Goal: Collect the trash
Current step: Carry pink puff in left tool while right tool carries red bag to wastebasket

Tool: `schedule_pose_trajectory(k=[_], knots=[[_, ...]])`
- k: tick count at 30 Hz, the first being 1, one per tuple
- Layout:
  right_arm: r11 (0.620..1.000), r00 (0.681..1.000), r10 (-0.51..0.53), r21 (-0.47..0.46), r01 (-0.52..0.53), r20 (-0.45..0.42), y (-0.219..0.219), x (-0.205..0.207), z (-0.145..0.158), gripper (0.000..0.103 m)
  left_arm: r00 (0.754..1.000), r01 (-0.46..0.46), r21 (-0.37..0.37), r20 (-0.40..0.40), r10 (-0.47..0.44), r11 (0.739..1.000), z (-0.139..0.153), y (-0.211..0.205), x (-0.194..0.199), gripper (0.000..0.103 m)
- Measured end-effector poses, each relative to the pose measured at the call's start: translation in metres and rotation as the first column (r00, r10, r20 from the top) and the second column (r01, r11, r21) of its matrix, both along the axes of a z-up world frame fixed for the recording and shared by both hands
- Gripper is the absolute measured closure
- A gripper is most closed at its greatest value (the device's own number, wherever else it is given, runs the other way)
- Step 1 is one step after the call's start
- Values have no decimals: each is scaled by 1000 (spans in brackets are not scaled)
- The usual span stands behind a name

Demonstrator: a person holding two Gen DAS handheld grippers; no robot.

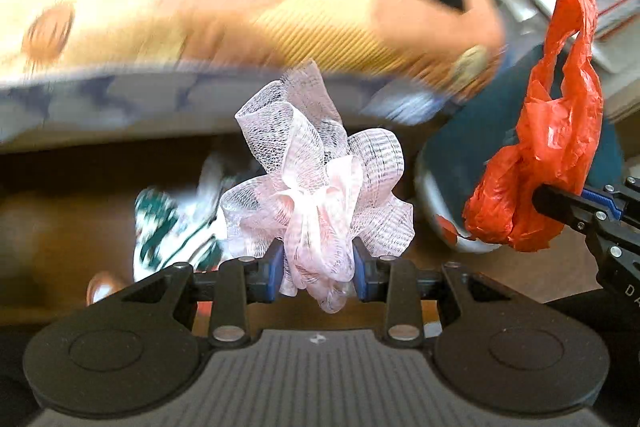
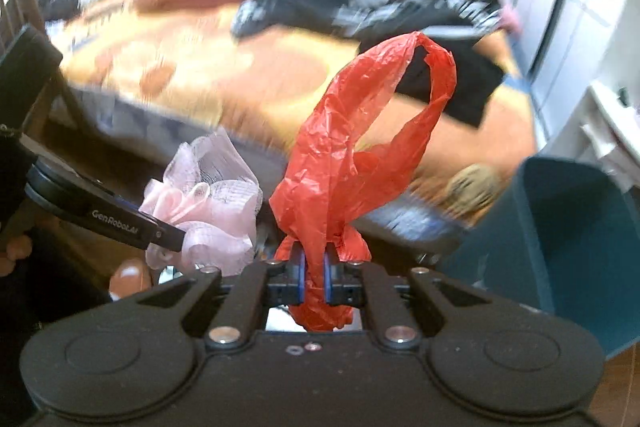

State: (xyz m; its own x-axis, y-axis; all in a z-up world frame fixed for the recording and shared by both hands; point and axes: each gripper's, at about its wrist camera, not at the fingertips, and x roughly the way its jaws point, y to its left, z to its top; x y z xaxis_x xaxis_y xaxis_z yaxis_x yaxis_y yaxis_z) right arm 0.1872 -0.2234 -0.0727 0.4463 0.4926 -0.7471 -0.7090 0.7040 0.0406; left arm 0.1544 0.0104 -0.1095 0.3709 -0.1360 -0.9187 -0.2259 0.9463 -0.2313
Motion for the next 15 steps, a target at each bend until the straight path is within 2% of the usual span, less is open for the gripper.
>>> schedule_pose_trajectory(k=[7,11,15], knots=[[991,989,-112,78,105,92,-59,19,55,95,982,119,36,143,-123,992,68,-53,35,70],[979,975,-195,88,186,107,-93,41,59,95,961,198,61,186,-206,978,94,-90,64,70],[962,957,-268,77,261,107,-120,58,53,95,936,273,69,209,-281,960,106,-128,99,70]])
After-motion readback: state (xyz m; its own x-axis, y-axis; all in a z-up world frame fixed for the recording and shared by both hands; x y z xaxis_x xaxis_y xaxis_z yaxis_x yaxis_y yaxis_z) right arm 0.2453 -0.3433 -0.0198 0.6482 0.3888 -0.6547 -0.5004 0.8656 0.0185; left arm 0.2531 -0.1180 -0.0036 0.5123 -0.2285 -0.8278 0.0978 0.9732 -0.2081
